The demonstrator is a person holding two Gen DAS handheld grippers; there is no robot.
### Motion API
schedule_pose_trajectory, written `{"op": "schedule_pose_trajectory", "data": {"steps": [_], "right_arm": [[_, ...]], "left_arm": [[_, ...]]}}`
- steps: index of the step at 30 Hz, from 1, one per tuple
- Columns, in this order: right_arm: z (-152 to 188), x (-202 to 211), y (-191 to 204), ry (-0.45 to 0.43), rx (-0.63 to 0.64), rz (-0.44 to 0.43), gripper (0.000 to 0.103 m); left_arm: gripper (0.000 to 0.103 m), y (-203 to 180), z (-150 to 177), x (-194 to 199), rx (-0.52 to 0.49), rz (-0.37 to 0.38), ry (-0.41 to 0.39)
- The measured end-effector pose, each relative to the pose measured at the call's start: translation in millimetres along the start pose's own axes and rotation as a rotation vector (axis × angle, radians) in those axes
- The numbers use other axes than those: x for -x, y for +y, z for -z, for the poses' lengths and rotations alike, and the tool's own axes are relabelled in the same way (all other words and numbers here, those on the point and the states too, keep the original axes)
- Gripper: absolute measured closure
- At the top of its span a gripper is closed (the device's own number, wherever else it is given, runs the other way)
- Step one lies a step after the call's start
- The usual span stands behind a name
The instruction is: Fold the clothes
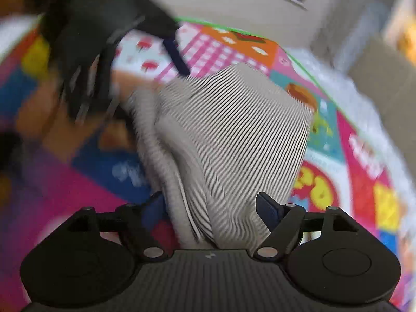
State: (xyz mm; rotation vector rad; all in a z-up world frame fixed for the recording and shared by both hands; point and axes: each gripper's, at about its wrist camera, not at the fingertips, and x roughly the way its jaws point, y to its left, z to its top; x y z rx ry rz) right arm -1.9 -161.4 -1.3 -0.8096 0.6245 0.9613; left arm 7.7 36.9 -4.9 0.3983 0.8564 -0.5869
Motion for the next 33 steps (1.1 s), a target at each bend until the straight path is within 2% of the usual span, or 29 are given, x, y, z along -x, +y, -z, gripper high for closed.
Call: {"op": "schedule_pose_trajectory", "data": {"steps": [2, 3, 4, 7, 9, 12, 15, 16, 19, 21, 23, 25, 27, 30, 33], "right_arm": [[8.2, -5.3, 6.6, 0.012, 0.058, 0.022, 0.027], [10.9, -6.7, 8.7, 0.014, 0.078, 0.027, 0.03], [11.7, -6.1, 10.2, 0.009, 0.098, 0.029, 0.052], [4.3, -1.6, 13.0, 0.022, 0.156, 0.024, 0.069], [-2.7, 9.4, 6.9, 0.047, 0.156, -0.004, 0.072], [-13.2, 25.8, -2.2, 0.085, 0.156, -0.045, 0.074], [-27.8, 53.6, -11.5, 0.119, 0.14, -0.123, 0.075], [-34.0, 62.5, -13.9, 0.127, 0.148, -0.143, 0.075], [-56.6, 82.9, -17.5, 0.145, 0.239, -0.169, 0.074], [-74.0, 84.7, -22.6, 0.146, 0.3, -0.165, 0.074], [-92.2, 69.5, -31.6, 0.128, 0.339, -0.151, 0.074], [-110.4, 49.3, -41.7, 0.105, 0.368, -0.135, 0.074], [-127.7, 26.4, -52.2, 0.087, 0.388, -0.122, 0.074], [-146.0, -25.3, -71.8, 0.099, 0.35, -0.128, 0.073], [-143.9, -64.9, -84.6, 0.126, 0.321, -0.125, 0.073]], "left_arm": [[0.0, 13.6, -0.7, -2.4, 0.092, 0.019, 0.012], [0.0, 19.1, -0.7, -3.5, 0.133, 0.027, 0.017], [0.0, 24.5, -0.6, -4.6, 0.179, 0.038, 0.02], [0.0, 35.9, -0.1, -3.4, 0.266, 0.062, 0.018], [0.0, 44.1, -1.6, 6.6, 0.28, 0.084, -0.009], [0.0, 59.5, -5.0, 22.6, 0.314, 0.11, -0.062], [0.0, 84.4, -10.9, 35.5, 0.413, 0.104, -0.144], [0.0, 87.0, -12.4, 31.7, 0.412, 0.09, -0.145], [0.0, 86.5, -16.0, 8.2, 0.356, 0.03, -0.109], [0.002, 77.6, -13.6, -12.1, 0.249, -0.031, -0.078], [0.009, 71.1, -5.0, -28.8, 0.166, -0.036, -0.042], [0.01, 73.5, 3.3, -34.3, 0.159, -0.006, -0.03], [0.01, 83.6, 11.5, -28.5, 0.199, 0.02, -0.05], [0.011, 105.3, 23.3, -7.6, 0.269, 0.013, -0.1], [0.008, 133.3, 34.5, 20.6, 0.387, 0.014, -0.163]]}}
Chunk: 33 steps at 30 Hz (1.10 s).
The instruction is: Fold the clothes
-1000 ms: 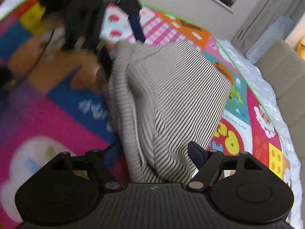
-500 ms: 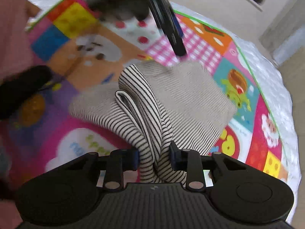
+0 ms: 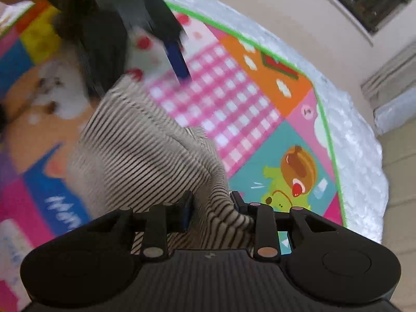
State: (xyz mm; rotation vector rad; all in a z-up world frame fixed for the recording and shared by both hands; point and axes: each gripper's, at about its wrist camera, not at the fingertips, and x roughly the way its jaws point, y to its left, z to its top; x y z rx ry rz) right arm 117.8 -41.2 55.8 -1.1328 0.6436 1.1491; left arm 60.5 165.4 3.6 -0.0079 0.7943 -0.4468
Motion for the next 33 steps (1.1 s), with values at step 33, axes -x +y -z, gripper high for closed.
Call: {"op": "schedule_pose_trajectory", "data": {"steps": [33], "right_arm": [[137.6, -32.3, -56.9, -0.093, -0.966, 0.249, 0.037]], "left_arm": [[0.014, -64.3, -82.9, -111.4, -0.183, 0.106, 0.091]]}}
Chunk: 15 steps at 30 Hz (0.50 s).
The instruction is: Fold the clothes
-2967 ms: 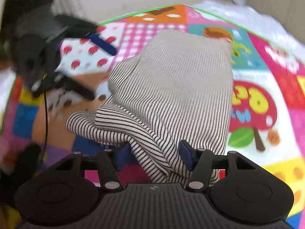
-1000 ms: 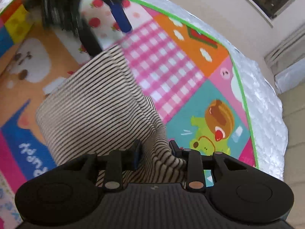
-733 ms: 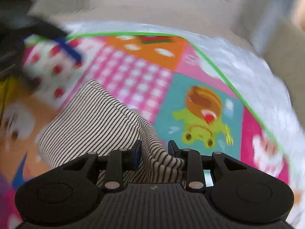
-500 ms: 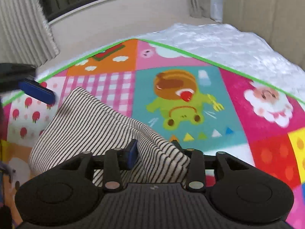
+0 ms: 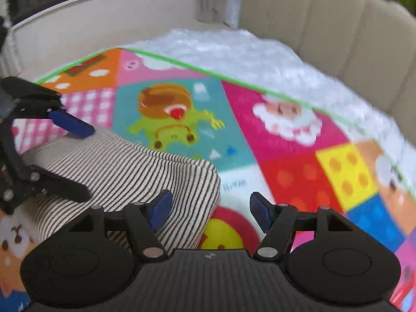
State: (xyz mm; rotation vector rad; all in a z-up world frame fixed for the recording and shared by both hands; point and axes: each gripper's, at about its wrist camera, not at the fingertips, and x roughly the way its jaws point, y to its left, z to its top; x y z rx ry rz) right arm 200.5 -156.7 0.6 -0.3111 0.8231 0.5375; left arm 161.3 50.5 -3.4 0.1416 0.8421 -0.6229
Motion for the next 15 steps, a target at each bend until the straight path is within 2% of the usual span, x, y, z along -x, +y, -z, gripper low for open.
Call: {"op": "schedule_pose_trajectory", "data": {"steps": [4, 9, 12, 15], "right_arm": [[2.0, -7.0, 6.7, -0.001, 0.056, 0.044, 0.031], [-0.1, 18.1, 8.7, -0.017, 0.054, 0.039, 0.031], [3.4, 44.8, 12.2, -0.035, 0.038, -0.001, 0.031], [11.0, 68.6, 17.6, -0.012, -0.036, -0.095, 0.031]], "left_arm": [[0.01, -5.9, 0.9, -5.9, -0.023, -0.026, -0.002], [0.007, -3.8, -0.7, -7.3, 0.002, -0.031, 0.013], [0.007, -1.6, 1.1, -5.4, 0.018, -0.027, 0.019], [0.005, 1.7, 2.4, -3.8, 0.045, -0.023, 0.023]]}}
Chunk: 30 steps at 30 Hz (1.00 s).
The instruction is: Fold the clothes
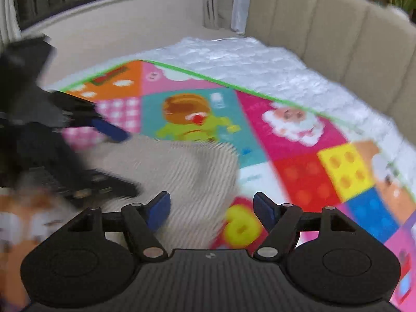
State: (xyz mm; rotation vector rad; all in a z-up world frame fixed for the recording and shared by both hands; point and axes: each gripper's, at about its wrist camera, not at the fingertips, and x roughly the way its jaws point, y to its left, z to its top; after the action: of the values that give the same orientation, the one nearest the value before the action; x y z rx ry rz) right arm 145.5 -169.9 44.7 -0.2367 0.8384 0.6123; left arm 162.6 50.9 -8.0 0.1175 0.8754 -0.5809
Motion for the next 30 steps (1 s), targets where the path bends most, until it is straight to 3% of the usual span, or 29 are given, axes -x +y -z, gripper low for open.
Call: {"op": "schedule_pose_trajectory", "data": {"steps": [6, 10, 14, 18, 26, 30], "right_arm": [[30.4, 13.9, 23.6, 0.164, -0.23, -0.317, 0.031], [49.3, -11.5, 25.9, 0.279, -0.453, -0.402, 0.031], [59.4, -36.9, 6.1, 0.303, -0.67, -0.373, 0.031], [53.4, -39.8, -17.1, 0.24, -0.755, -0.319, 0.032], [32.6, -35.1, -34.9, 0.142, -0.641, -0.196, 0.032], [25.3, -38.2, -47.3, 0.087, -0.584, -0.146, 0.032]], "left_arm": [[0.005, 1.2, 2.3, 3.0, 0.028, -0.004, 0.004], [0.005, 1.3, 1.7, 4.2, 0.047, -0.01, 0.012], [0.005, -0.2, 1.4, 7.5, 0.056, -0.018, 0.013], [0.005, 1.4, 1.8, 17.9, 0.037, -0.003, -0.009], [0.005, 22.2, -3.9, 25.8, 0.083, 0.021, -0.062], [0.005, 32.1, -8.3, 18.3, 0.119, -0.03, -0.062]]}}
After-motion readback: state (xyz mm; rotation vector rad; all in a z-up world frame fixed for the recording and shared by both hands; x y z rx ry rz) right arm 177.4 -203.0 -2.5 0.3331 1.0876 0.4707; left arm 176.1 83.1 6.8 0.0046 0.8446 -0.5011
